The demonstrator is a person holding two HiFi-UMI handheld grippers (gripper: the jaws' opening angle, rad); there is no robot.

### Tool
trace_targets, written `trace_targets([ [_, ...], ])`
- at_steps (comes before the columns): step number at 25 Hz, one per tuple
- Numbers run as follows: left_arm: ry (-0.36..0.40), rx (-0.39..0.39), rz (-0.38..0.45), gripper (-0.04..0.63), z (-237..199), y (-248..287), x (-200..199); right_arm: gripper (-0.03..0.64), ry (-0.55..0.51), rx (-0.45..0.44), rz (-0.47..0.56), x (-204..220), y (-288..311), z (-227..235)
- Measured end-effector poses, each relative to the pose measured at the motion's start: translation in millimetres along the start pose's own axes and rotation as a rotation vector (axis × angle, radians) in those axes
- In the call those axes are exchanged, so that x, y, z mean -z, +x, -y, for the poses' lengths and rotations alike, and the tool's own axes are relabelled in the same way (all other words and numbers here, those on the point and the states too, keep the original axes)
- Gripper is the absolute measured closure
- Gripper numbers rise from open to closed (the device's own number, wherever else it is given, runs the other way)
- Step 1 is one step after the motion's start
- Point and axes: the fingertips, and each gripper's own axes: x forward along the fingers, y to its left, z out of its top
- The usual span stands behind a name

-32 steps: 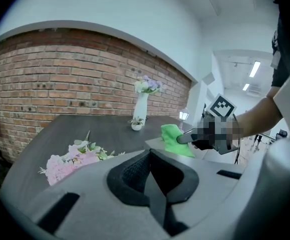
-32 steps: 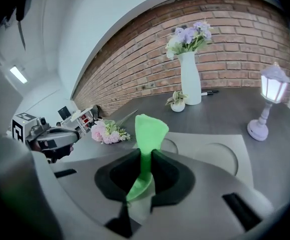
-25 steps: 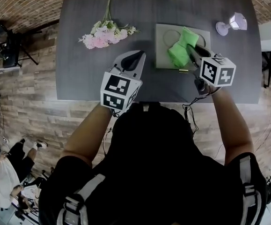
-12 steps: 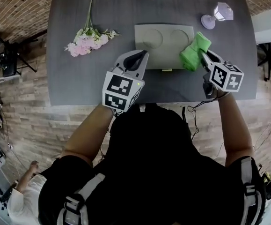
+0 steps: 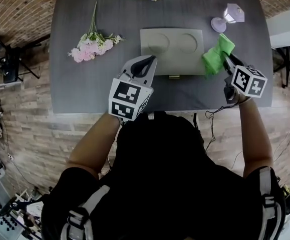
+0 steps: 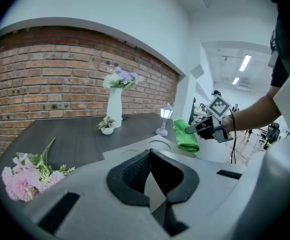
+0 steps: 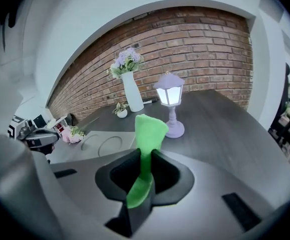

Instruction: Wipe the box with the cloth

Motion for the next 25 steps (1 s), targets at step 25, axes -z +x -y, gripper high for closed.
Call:
trace_targets([
  [25,-0.136,-0.146,0.034,0.586,-124.5,-140.7,78.0,0.561,-0.016,-0.515,-0.037,1.5,39.9,-362.8],
])
